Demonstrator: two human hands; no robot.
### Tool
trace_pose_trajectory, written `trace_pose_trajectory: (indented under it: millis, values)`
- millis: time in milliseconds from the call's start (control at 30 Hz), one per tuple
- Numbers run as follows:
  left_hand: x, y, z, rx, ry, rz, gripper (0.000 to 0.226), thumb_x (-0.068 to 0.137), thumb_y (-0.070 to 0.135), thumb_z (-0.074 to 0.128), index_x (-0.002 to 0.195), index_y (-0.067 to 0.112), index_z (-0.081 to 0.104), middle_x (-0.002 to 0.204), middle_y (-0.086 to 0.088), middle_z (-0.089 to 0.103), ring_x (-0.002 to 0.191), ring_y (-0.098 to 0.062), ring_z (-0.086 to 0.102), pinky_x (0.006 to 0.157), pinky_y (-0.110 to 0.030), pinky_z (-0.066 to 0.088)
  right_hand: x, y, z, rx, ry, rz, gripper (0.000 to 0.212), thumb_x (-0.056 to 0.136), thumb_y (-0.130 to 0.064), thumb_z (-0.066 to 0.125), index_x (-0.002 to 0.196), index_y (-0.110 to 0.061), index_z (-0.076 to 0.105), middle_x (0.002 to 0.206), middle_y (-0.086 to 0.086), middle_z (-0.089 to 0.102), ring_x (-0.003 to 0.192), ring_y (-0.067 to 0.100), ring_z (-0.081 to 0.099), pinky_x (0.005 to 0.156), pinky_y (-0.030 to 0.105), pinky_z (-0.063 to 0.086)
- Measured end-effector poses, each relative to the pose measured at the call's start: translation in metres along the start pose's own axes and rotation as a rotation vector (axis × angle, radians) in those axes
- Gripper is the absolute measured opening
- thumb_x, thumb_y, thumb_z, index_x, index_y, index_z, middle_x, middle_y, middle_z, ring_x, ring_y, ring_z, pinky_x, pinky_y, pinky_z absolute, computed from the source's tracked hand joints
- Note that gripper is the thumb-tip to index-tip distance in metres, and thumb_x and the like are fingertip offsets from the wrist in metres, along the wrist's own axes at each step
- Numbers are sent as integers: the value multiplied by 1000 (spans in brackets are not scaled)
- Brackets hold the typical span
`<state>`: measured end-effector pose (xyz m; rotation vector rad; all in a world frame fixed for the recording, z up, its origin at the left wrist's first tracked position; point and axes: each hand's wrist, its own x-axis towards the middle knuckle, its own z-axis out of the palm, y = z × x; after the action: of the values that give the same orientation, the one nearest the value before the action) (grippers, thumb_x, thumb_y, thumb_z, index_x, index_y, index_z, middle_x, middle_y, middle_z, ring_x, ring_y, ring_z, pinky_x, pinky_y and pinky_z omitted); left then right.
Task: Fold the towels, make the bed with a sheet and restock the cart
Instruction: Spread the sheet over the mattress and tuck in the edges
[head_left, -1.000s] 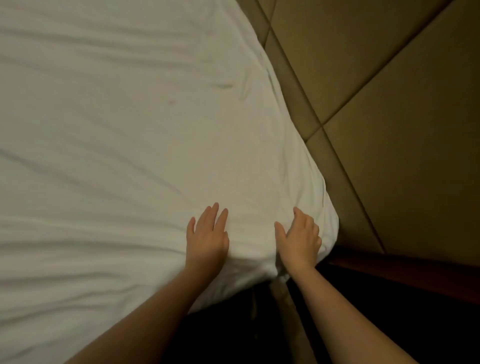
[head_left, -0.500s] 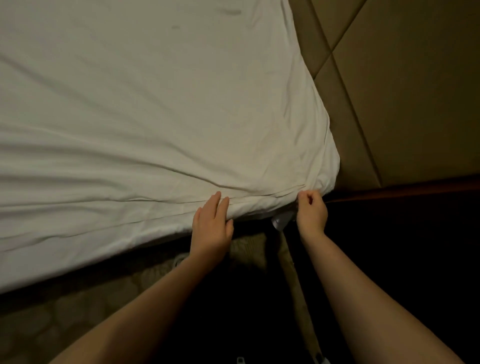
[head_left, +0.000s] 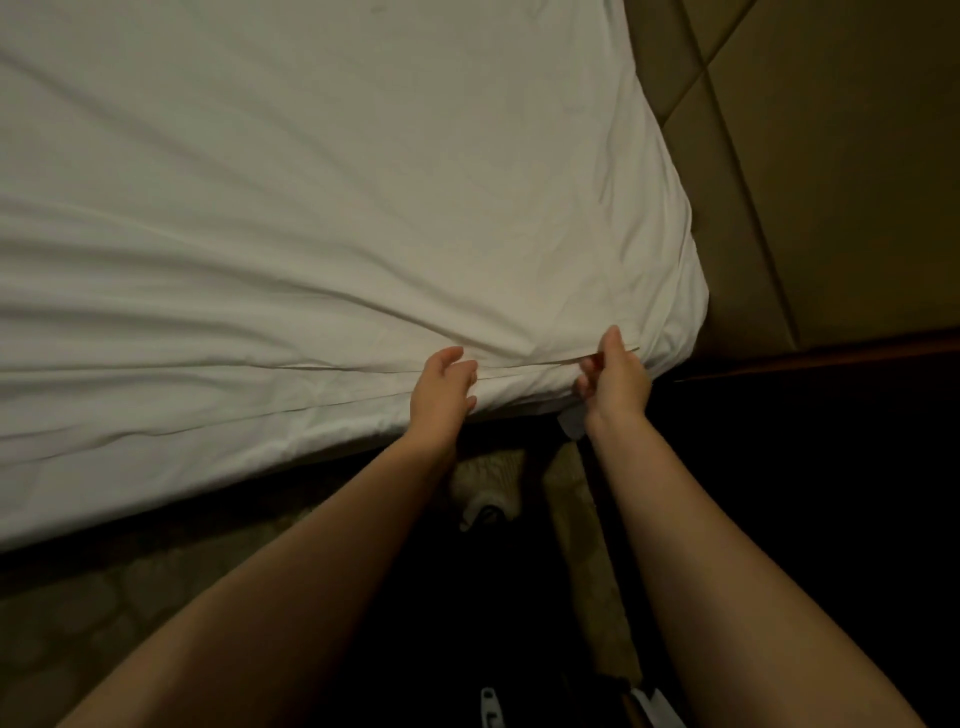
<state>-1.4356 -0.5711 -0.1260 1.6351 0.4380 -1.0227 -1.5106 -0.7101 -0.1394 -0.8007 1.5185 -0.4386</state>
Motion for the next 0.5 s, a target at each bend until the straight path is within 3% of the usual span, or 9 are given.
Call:
trace_pose_trajectory:
  millis: [100, 167, 267, 367, 433, 500]
  values:
    - [1, 11, 7, -197, -107, -134, 34, 98, 15, 45, 131, 8, 48, 118, -3, 58, 109, -12, 54, 85, -29, 45, 8, -16, 0, -98, -3, -99, 31, 94, -28, 57, 118, -8, 59, 103, 0, 59, 88, 15, 56, 71, 25, 50]
    - [1, 16, 17, -224, -157, -184, 32, 99, 18, 44, 129, 8, 50, 115, -2, 59, 112, -14, 54, 86, -30, 45, 12, -21, -3, -204, 40, -150, 35, 95, -25, 55, 124, -5, 58, 111, 0, 57, 100, 15, 52, 84, 24, 44]
    - [-2, 18, 37, -168, -202, -252, 22, 99, 20, 45, 116, 11, 55, 110, -1, 60, 105, -13, 57, 83, -30, 47, 22, -21, -11, -332, 76, -166, 22, 95, -24, 53, 101, -7, 66, 98, 2, 58, 88, 16, 54, 79, 26, 46]
    - [-6, 14, 49, -128, -181, -279, 16, 98, 15, 44, 86, 16, 55, 91, 1, 59, 81, -8, 58, 70, -24, 46, 32, -21, -18, -339, 88, -167, 30, 94, -20, 54, 65, -12, 54, 69, 2, 53, 58, 10, 49, 59, 21, 45]
    - [-6, 9, 49, -176, -92, -230, 15, 97, 10, 44, 87, 13, 55, 89, -1, 58, 75, -7, 57, 68, -22, 45, 35, -23, -20, -357, 77, -161, 33, 94, -18, 55, 62, -14, 51, 61, 1, 49, 54, 9, 46, 57, 21, 44]
    - [-4, 6, 48, -289, -25, -192, 9, 98, 10, 46, 103, 10, 53, 102, -4, 58, 86, -11, 59, 74, -25, 48, 35, -25, -19, -339, 62, -152, 32, 94, -17, 56, 63, -15, 52, 60, 1, 49, 53, 8, 46, 51, 18, 44]
